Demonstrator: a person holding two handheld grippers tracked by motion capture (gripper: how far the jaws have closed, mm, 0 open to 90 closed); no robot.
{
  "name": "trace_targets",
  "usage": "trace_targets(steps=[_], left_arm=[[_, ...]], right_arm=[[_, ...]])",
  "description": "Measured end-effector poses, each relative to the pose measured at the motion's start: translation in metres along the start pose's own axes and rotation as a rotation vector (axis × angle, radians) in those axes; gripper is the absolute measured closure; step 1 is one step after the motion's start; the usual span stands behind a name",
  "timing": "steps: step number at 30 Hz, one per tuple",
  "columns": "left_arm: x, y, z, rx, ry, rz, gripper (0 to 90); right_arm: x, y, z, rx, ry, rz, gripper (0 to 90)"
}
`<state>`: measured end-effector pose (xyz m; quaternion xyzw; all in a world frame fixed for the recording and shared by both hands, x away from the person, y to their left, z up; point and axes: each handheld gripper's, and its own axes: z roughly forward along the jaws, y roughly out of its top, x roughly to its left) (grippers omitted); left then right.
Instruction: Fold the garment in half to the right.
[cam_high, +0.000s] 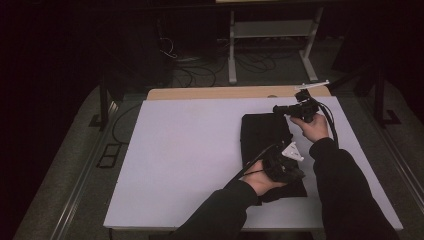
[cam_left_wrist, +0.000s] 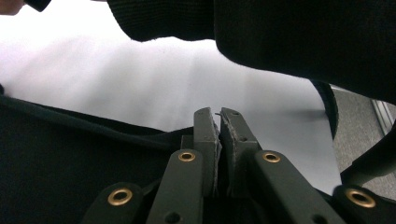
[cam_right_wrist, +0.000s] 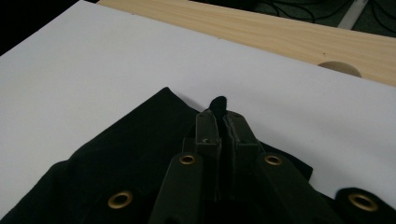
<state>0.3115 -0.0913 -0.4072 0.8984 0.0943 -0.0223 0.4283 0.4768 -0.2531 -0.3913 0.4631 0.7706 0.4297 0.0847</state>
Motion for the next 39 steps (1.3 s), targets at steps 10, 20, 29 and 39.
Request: trace_targets(steps=[10,20,29,39], left_arm=[[0.000,0.001,0.010,0.023,0.000,-0.002,83.6],[0.001,0.004,0.019,0.045,0.000,-0.010,83.6],[-0.001,0.009,0.030,0.076,-0.006,-0.003,84.2],[-0.001,0.013,0.045,0.140,-0.009,0.013,84.6]], right_arm=[[-0.018,-0.016,0.009,-0.001,0.026,0.033,83.3],[-0.029,-0.029,0.012,0.017,0.009,0.059,82.4],[-0.035,-0.037,-0.009,0.006,-0.010,0.094,63.8],[-0.037,-0.052,-0.046,-0.031,-0.038,0.071,58.8]])
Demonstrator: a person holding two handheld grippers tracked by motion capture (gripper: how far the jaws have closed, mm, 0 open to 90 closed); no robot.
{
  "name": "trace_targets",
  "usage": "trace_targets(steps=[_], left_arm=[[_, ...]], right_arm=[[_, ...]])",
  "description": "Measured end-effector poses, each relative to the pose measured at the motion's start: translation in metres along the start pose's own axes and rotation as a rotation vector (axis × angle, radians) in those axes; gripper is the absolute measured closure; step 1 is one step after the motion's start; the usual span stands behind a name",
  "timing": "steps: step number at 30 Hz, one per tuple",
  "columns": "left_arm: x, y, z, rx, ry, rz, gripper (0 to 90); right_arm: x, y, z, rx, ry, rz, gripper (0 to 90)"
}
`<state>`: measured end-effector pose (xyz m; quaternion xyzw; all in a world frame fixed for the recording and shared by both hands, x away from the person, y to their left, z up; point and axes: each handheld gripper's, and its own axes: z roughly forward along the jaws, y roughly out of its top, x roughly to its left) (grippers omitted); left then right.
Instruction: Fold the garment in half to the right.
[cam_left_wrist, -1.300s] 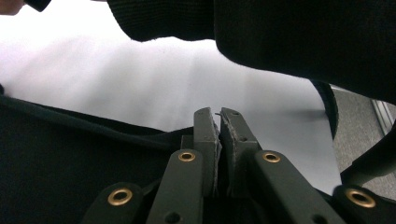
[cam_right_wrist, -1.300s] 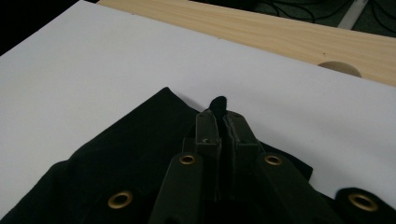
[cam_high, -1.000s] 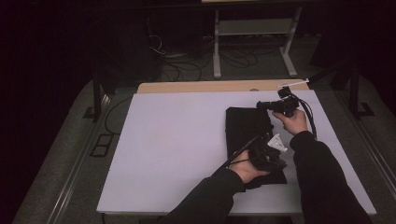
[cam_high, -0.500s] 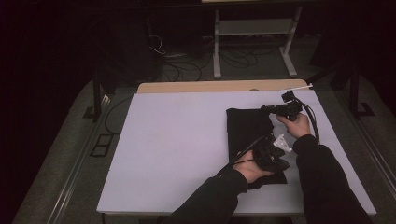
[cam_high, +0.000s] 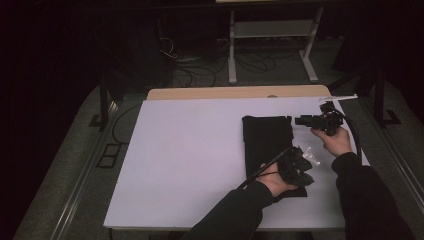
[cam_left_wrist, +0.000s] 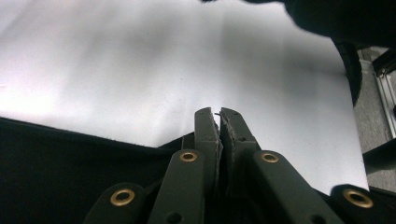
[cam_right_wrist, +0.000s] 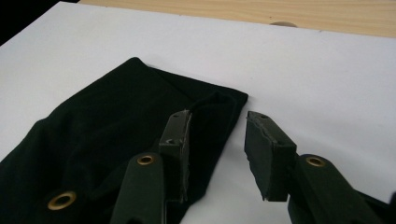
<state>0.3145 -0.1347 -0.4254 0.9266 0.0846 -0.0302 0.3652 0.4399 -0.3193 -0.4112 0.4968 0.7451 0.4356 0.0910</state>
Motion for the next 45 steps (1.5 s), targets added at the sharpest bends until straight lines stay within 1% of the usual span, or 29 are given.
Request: trace_targets(steps=[1,3,4,5,6,7,8,9,11,13,15,17,19,20,21,22,24,28,31,32,33,35,36,37,38,40,42,43,45], left_arm=[[-0.001,0.000,0.001,0.006,-0.003,-0.013,84.6],[-0.001,0.001,0.003,0.016,-0.001,-0.007,84.6],[-0.001,0.000,0.005,0.024,-0.004,-0.019,84.6],[0.000,0.000,0.006,0.032,-0.002,-0.003,84.6],[0.000,0.000,0.006,0.032,-0.002,-0.003,84.5],[-0.002,0.000,0.007,0.036,-0.003,-0.014,84.4],[-0.001,0.000,0.007,0.037,0.002,-0.002,84.4],[-0.001,0.000,0.006,0.032,0.000,-0.012,83.7],[-0.001,0.001,0.004,0.026,-0.002,-0.011,82.2],[-0.002,0.002,0.001,0.012,-0.020,-0.020,77.6],[-0.004,0.003,-0.001,-0.017,-0.019,-0.027,74.6],[-0.004,0.004,-0.003,-0.016,-0.022,-0.022,72.0],[-0.006,0.004,-0.006,-0.017,-0.029,-0.033,65.3],[-0.004,0.005,-0.008,-0.018,-0.019,-0.017,63.6],[-0.004,0.005,-0.010,-0.019,-0.031,-0.024,61.5],[-0.003,0.005,-0.013,-0.025,-0.029,-0.036,58.9],[-0.002,0.006,-0.018,-0.026,-0.013,-0.044,51.3],[0.001,0.005,-0.027,-0.064,0.012,-0.064,38.1],[0.004,0.003,-0.032,-0.071,0.013,-0.071,28.3],[0.007,0.002,-0.036,-0.082,0.019,-0.077,24.5],[0.007,0.002,-0.036,-0.082,0.019,-0.077,22.0],[0.012,-0.001,-0.043,-0.102,0.030,-0.094,16.8],[0.014,-0.002,-0.045,-0.098,0.031,-0.098,13.6],[0.014,-0.002,-0.045,-0.098,0.031,-0.098,11.6],[0.016,-0.005,-0.049,-0.117,0.035,-0.109,10.3],[0.018,-0.007,-0.052,-0.116,0.038,-0.118,6.3],[0.019,-0.008,-0.053,-0.110,0.041,-0.121,0.2],[0.020,-0.011,-0.056,-0.098,0.046,-0.111,0.0],[0.020,-0.012,-0.057,-0.105,0.046,-0.113,0.0]], right_arm=[[0.000,-0.001,-0.002,-0.002,0.001,0.002,58.8],[0.000,-0.003,-0.005,-0.006,0.000,-0.001,58.8],[0.000,-0.006,-0.010,-0.011,0.002,-0.001,58.0],[0.000,-0.007,-0.012,-0.014,0.002,-0.003,57.9],[0.000,-0.007,-0.012,-0.014,0.002,-0.003,57.9],[0.000,-0.010,-0.017,-0.024,0.003,0.005,55.6],[0.000,-0.010,-0.017,-0.024,0.003,0.005,55.6],[0.000,-0.011,-0.021,-0.036,0.003,0.010,52.0],[0.000,-0.014,-0.026,-0.048,0.005,0.013,49.9],[0.000,-0.015,-0.030,-0.053,0.001,0.018,47.5],[-0.001,-0.016,-0.034,-0.071,0.005,0.030,45.7],[-0.001,-0.017,-0.036,-0.077,0.004,0.034,44.5],[-0.001,-0.018,-0.040,-0.089,0.006,0.034,42.5],[-0.001,-0.019,-0.044,-0.098,0.009,0.039,40.3],[0.000,-0.020,-0.044,-0.102,0.010,0.040,39.3],[0.000,-0.020,-0.046,-0.105,0.014,0.039,38.2],[0.000,-0.021,-0.048,-0.108,0.017,0.041,35.0],[0.002,-0.023,-0.050,-0.107,0.026,0.042,28.8],[0.003,-0.024,-0.052,-0.105,0.026,0.037,25.8],[0.005,-0.026,-0.053,-0.103,0.022,0.034,19.4],[0.006,-0.026,-0.053,-0.099,0.015,0.034,16.6],[0.007,-0.027,-0.054,-0.094,0.006,0.030,12.4],[0.007,-0.027,-0.055,-0.092,0.010,0.026,11.5],[0.007,-0.027,-0.055,-0.092,0.010,0.026,11.5],[0.008,-0.029,-0.056,-0.091,0.009,0.029,7.5],[0.009,-0.030,-0.057,-0.087,0.002,0.026,1.1],[0.009,-0.031,-0.058,-0.083,-0.004,0.028,0.0],[0.009,-0.032,-0.059,-0.082,-0.003,0.029,0.0],[0.010,-0.034,-0.061,-0.074,-0.012,0.029,0.0]])
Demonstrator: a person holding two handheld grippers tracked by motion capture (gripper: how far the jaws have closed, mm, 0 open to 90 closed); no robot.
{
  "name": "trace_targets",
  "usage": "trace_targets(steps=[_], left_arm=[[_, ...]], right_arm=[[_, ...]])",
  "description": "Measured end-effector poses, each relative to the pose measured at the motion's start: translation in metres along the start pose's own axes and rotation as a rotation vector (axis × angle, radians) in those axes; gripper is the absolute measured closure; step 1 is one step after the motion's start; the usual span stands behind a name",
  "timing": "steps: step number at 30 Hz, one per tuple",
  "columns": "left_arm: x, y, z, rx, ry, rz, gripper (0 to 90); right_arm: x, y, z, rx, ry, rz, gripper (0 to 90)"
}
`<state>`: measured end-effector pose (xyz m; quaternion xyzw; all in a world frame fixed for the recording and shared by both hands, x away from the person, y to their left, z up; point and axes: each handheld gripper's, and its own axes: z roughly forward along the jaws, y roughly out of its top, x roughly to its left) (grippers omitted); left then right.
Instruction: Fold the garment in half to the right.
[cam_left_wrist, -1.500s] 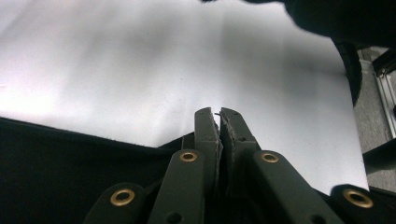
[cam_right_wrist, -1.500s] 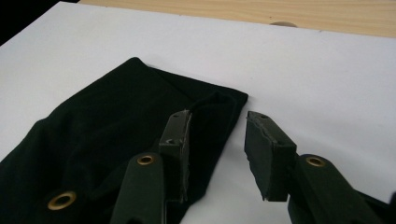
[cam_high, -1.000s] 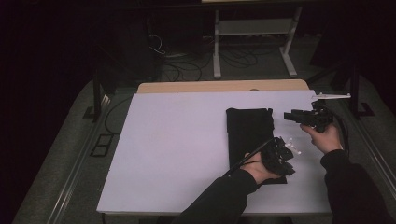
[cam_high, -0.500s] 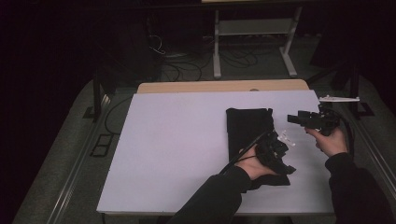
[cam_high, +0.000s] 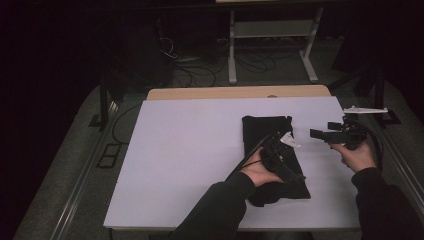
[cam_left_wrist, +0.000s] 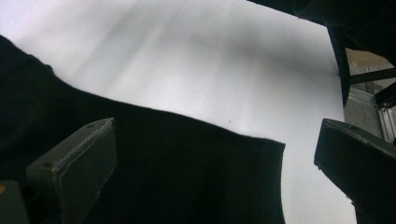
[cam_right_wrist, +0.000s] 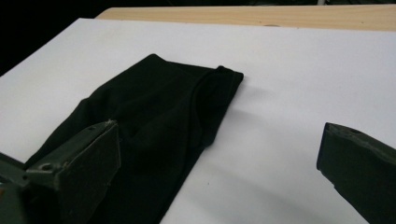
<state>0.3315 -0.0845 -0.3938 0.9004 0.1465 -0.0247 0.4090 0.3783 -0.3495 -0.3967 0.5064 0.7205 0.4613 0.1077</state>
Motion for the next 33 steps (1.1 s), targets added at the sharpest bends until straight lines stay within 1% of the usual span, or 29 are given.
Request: trace_targets(steps=[1,2,3,4,5,6,7,9,10,13,14,16,20,22,24,26,27,28,29,33], left_arm=[[0.000,-0.001,-0.002,-0.005,0.001,-0.003,0.0],[0.001,-0.001,-0.004,-0.005,-0.001,-0.004,0.0],[0.002,-0.003,-0.008,-0.011,0.004,-0.004,0.0],[0.002,-0.003,-0.008,-0.011,0.004,-0.004,0.0],[0.003,-0.004,-0.012,-0.020,0.010,-0.009,0.0],[0.003,-0.004,-0.012,-0.020,0.010,-0.009,0.0],[0.005,-0.005,-0.015,-0.022,0.016,-0.005,0.0],[0.007,-0.007,-0.021,-0.031,0.024,-0.011,0.0],[0.007,-0.007,-0.021,-0.031,0.024,-0.011,0.0],[0.009,-0.010,-0.028,-0.039,0.042,-0.016,0.0],[0.011,-0.012,-0.032,-0.041,0.052,-0.018,0.0],[0.013,-0.014,-0.036,-0.044,0.058,-0.027,0.0],[0.016,-0.018,-0.043,-0.047,0.069,-0.029,0.0],[0.018,-0.022,-0.050,-0.059,0.077,-0.037,0.0],[0.019,-0.023,-0.052,-0.061,0.081,-0.034,0.0],[0.022,-0.027,-0.059,-0.068,0.090,-0.042,0.0],[0.022,-0.027,-0.059,-0.068,0.090,-0.042,0.0],[0.023,-0.030,-0.063,-0.072,0.098,-0.045,0.0],[0.023,-0.030,-0.063,-0.072,0.098,-0.045,0.0],[0.026,-0.036,-0.073,-0.080,0.110,-0.050,0.0]], right_arm=[[0.000,0.000,0.000,0.000,0.000,0.000,0.0],[0.000,-0.001,-0.001,0.003,-0.013,-0.003,0.0],[0.001,-0.002,-0.003,0.005,-0.008,-0.001,0.0],[0.001,-0.002,-0.003,0.005,-0.008,-0.001,0.0],[0.002,-0.004,-0.005,0.006,-0.013,-0.008,0.0],[0.003,-0.005,-0.006,0.008,-0.012,-0.006,0.0],[0.003,-0.006,-0.007,0.007,-0.012,-0.010,0.0],[0.003,-0.007,-0.009,0.005,-0.015,-0.013,0.0],[0.003,-0.007,-0.009,0.005,-0.015,-0.013,0.0],[0.005,-0.010,-0.014,-0.001,-0.013,-0.013,0.0],[0.005,-0.010,-0.015,0.001,-0.013,-0.013,0.0],[0.007,-0.011,-0.017,-0.003,-0.015,-0.019,0.0],[0.010,-0.012,-0.020,-0.009,-0.009,-0.030,0.0],[0.012,-0.013,-0.022,-0.012,-0.009,-0.037,0.0],[0.014,-0.014,-0.024,-0.011,-0.007,-0.044,0.0],[0.015,-0.015,-0.025,-0.012,-0.005,-0.043,0.0],[0.015,-0.015,-0.025,-0.012,-0.005,-0.043,0.0],[0.016,-0.016,-0.027,-0.015,-0.007,-0.047,0.0],[0.016,-0.016,-0.027,-0.015,-0.007,-0.047,0.0],[0.018,-0.017,-0.030,-0.018,-0.008,-0.054,0.0]])
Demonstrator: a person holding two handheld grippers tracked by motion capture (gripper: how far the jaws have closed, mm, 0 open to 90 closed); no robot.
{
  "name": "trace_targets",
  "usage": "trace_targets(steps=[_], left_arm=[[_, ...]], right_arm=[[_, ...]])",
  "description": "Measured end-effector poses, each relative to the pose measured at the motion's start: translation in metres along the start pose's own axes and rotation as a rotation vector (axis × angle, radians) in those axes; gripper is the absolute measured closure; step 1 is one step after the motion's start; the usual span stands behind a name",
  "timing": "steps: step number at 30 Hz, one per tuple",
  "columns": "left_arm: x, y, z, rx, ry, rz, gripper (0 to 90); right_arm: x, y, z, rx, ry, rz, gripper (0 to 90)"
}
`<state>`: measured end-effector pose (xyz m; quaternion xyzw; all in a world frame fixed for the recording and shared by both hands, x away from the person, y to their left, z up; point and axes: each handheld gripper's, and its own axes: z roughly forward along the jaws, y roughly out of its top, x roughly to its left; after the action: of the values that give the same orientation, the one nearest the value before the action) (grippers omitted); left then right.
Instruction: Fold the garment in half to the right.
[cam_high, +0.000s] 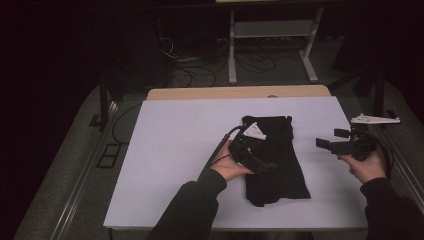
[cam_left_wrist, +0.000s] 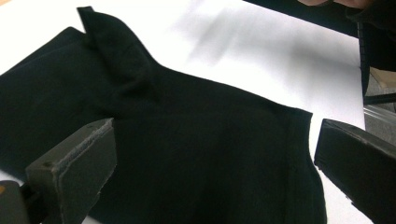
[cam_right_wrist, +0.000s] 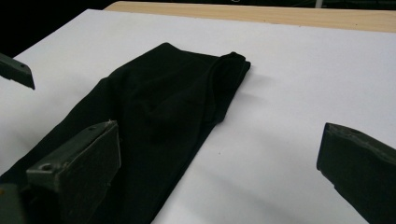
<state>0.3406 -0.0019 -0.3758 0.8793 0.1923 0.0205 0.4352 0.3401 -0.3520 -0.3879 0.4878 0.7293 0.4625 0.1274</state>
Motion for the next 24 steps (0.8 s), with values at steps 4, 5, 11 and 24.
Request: trace_targets(steps=[4,5,11,24], left_arm=[[0.003,-0.004,-0.008,-0.007,0.007,-0.002,0.0],[0.004,-0.006,-0.011,-0.010,0.010,-0.006,0.0],[0.010,-0.014,-0.024,-0.012,0.030,-0.013,0.0],[0.021,-0.031,-0.050,-0.051,0.068,-0.047,0.0]], right_arm=[[0.001,-0.002,-0.002,0.000,-0.004,-0.004,0.0],[0.002,-0.004,-0.004,0.004,-0.005,-0.009,0.0],[0.004,-0.008,-0.008,-0.003,-0.006,-0.010,0.0],[0.011,-0.017,-0.015,0.001,-0.005,-0.034,0.0]])
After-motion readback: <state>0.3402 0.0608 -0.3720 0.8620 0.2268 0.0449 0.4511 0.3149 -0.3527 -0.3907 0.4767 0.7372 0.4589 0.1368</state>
